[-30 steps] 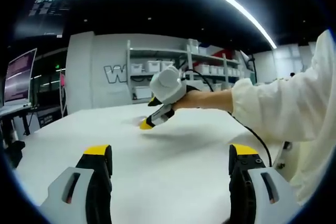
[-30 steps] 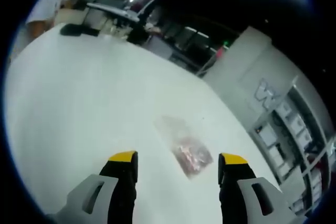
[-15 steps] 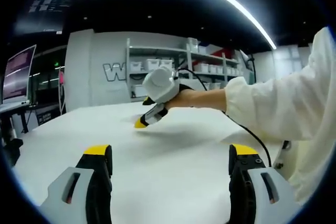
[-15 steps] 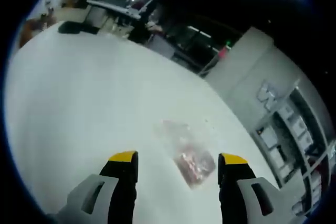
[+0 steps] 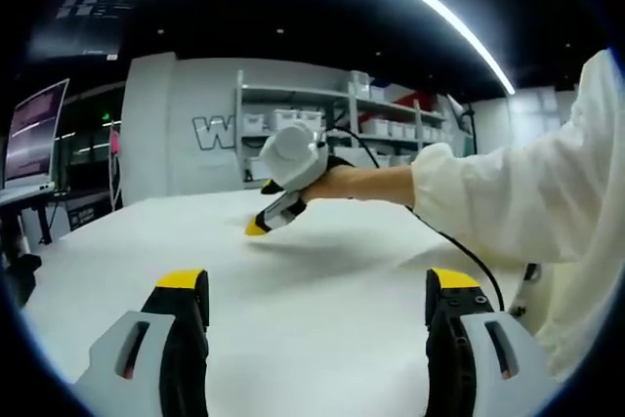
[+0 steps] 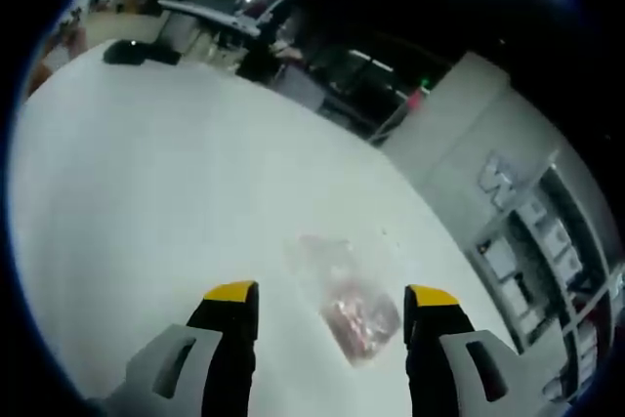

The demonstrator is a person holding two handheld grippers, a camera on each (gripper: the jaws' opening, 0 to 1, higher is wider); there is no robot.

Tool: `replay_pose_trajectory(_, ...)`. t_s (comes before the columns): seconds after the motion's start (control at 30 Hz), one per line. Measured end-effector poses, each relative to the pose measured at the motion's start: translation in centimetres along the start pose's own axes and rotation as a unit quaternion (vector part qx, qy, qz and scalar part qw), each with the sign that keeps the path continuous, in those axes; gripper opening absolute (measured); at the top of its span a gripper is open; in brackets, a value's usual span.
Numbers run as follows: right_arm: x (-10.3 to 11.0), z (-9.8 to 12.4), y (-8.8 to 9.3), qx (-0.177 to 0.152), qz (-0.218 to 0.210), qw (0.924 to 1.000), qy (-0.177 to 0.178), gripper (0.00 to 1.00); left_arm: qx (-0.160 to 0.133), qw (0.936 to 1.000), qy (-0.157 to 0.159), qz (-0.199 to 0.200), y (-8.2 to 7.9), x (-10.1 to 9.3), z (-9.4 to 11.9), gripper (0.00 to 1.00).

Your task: Open the resealable bag by pulling the two sides of the seal apart until the entire bag opening is separated and visibly accessible.

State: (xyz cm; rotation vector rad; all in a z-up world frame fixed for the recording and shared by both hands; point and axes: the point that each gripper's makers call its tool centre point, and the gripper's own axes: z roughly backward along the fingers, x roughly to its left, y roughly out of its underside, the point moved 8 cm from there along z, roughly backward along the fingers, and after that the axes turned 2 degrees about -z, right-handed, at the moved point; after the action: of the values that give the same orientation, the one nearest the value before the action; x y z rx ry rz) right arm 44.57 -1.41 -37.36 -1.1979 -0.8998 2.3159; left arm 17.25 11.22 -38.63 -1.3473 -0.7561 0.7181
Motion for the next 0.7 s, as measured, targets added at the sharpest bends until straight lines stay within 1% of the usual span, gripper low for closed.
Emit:
replay_pose_trajectory(0.37, 0.1, -1.1, -0.8, -0.001, 0.005, 1.0, -0.002, 0.58, -0.007, 1.0, 0.002, 0.003, -0.2, 0.0, 0.1, 0.9)
replay_pose_trajectory(0.6, 0.0, -1.8, -0.6, 0.005, -0.002, 1.0, 0.0, 0.57, -0.007, 0.9999, 0.002, 0.007, -0.1, 0.2, 0.1, 0.9)
replay_pose_trajectory(0.7, 0.1, -1.8, -0.5, 0.008, 0.002, 1.0, 0.001, 0.56, -0.007, 0.9999, 0.001, 0.007, -0.1, 0.3, 0.1, 0.89)
